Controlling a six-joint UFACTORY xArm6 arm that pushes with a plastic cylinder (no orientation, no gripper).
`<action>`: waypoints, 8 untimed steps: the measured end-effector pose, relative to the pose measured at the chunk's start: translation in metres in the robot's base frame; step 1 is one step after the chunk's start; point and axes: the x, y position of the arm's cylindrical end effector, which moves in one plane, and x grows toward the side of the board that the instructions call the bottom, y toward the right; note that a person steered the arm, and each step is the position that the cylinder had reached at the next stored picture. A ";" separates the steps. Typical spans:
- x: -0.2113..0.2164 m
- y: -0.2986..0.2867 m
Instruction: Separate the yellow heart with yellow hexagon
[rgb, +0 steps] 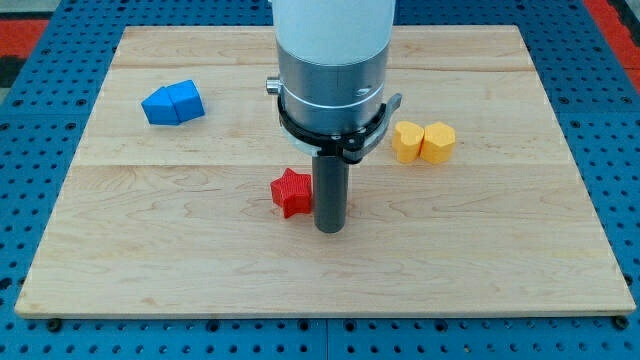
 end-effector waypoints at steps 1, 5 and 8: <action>0.002 0.009; -0.116 0.141; -0.134 0.096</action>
